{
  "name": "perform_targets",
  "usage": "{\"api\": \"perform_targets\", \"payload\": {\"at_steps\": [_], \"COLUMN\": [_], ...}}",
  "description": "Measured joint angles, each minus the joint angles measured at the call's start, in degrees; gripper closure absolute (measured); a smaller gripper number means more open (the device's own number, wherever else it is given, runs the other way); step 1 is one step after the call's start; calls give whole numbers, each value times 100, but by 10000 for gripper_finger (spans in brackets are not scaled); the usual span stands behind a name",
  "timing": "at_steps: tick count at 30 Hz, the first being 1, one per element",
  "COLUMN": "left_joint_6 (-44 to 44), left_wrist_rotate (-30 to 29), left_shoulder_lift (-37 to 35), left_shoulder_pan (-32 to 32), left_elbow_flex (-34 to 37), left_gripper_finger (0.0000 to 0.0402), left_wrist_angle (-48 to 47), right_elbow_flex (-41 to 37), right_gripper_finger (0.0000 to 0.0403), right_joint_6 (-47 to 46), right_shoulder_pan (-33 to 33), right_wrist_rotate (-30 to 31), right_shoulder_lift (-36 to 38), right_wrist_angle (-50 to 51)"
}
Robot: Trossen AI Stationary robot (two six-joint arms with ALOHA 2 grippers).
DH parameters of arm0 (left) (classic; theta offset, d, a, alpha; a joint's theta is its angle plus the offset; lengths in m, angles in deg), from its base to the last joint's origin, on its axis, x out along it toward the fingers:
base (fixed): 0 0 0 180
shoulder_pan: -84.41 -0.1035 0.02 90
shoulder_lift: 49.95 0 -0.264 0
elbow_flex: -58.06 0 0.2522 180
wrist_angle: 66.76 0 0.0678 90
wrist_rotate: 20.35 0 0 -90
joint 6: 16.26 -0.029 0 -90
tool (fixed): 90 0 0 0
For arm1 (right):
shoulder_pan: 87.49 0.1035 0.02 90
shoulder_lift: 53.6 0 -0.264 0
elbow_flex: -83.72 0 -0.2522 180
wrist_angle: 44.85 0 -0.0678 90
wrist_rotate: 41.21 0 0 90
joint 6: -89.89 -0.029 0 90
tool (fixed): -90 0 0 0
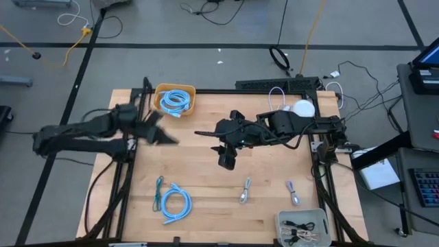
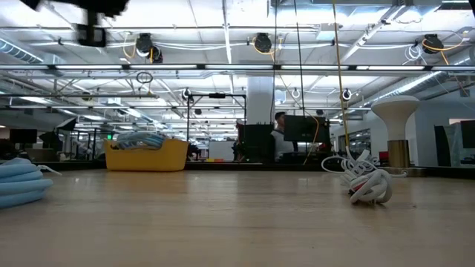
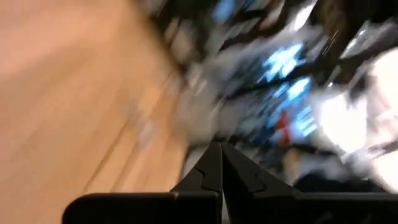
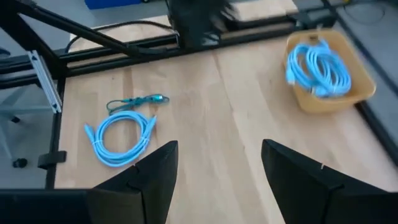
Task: Pick & Place USB Port
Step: Put the white charger cable into the gray bin
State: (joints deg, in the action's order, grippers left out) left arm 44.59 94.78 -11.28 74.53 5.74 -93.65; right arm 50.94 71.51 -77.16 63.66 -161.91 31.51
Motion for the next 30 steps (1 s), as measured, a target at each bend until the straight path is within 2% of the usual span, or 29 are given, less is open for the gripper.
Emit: {"api": "perform_targets", "payload": {"at_steps": [4,7,9,13,17,19,22,25,27,30], "left_joint_6": [-47,163,182,-204,-919,-1235,-1223,-1039,-971,-874], "left_wrist_rotate": [-974,-1867,-2345,-3093,-3130,-2990,-2802,-2871,-2990,-3310], "left_shoulder_lift": [-462,-511,-435,44,695,992,1359,1618,1718,1828], "left_shoulder_pan": [1410,2427,3023,3830,4152,4239,4287,4351,4445,4573], "left_elbow_flex": [-417,-580,-595,-598,-595,-595,-595,-595,-595,-595], "left_gripper_finger": [401,401,401,401,401,401,401,401,401,401], "left_wrist_angle": [-2801,-4021,-4427,-4664,-4545,-4413,-4391,-4339,-4321,-4321], "right_elbow_flex": [-280,-696,-1118,-2120,-3043,-3442,-4064,-4736,-4953,-5004], "right_gripper_finger": [179,179,179,179,179,179,179,179,179,179], "right_joint_6": [-721,-1185,-1012,850,1054,525,-590,-1830,-2809,-3982], "right_shoulder_pan": [2,84,235,680,773,718,562,550,535,503], "right_wrist_rotate": [-35,-209,-266,290,1017,938,-86,-306,-318,-790], "right_shoulder_lift": [-7,7,6,-7,-7,69,334,584,586,589], "right_wrist_angle": [174,178,15,-59,-218,-519,-1695,-2296,-1865,-736]}}
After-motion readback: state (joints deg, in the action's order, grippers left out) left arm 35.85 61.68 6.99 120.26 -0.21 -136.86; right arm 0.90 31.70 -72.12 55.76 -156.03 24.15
